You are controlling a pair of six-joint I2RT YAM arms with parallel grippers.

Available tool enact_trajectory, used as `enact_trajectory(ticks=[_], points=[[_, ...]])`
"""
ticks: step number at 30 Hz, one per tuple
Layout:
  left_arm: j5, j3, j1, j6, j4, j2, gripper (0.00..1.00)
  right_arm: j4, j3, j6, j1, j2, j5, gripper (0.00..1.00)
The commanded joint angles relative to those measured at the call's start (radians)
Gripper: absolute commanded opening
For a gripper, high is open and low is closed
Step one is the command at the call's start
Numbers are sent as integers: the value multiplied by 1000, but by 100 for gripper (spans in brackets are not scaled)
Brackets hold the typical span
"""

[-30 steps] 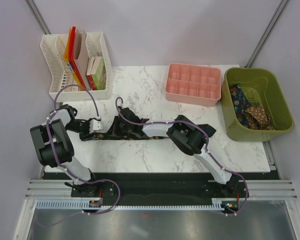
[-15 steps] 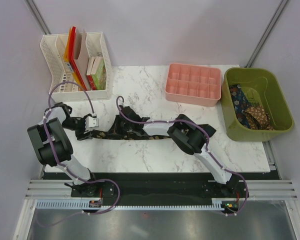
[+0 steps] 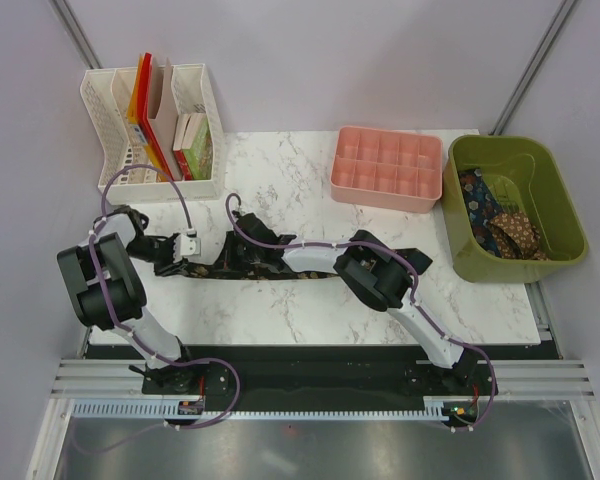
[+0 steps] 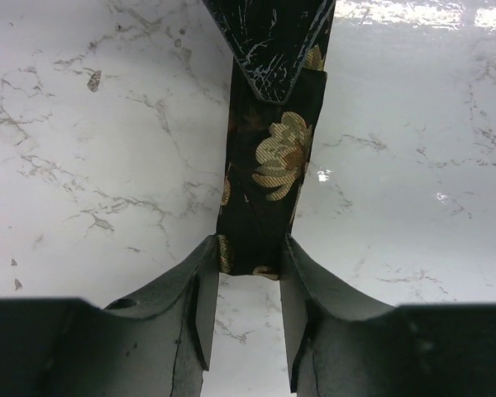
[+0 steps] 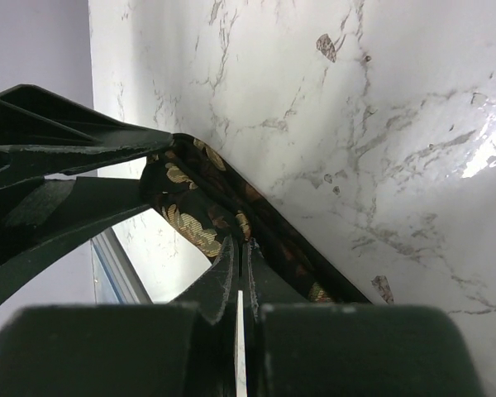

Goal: Roll the ties
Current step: Roll the tie at the center of the board.

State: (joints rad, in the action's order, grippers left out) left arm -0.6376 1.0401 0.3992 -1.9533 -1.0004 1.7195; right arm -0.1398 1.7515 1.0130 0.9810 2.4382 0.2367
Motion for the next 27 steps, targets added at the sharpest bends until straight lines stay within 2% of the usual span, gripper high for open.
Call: enact_trajectory(ticks=[1,6,7,9,10,15,19,27], points=[[-24,0,-2,-29,-26,-44,41,28,37,-21,4,5,-25,0],[-7,-17,-2,-36,-24,-32,39,-10,25,-14,-2,-1,-2,2],[-2,-21,-3,-33,-18,-32,37,-23,19,-13,-4,-5,7,11],[18,-38,-6,-33,-14,-28,32,-62,13,5,-10,-16,24,19],[24,-44,-7,-32,-4,-26,31,-75,13,15,-11,-18,32,28],[27,-55,-10,-29,8,-24,29,-130,25,73,-15,-31,65,43],[21,-45,-8,-21,11,-15,28,-135,16,102,-10,-24,70,47],[13,-40,-10,-13,16,-15,27,-118,-7,121,2,-5,61,46]])
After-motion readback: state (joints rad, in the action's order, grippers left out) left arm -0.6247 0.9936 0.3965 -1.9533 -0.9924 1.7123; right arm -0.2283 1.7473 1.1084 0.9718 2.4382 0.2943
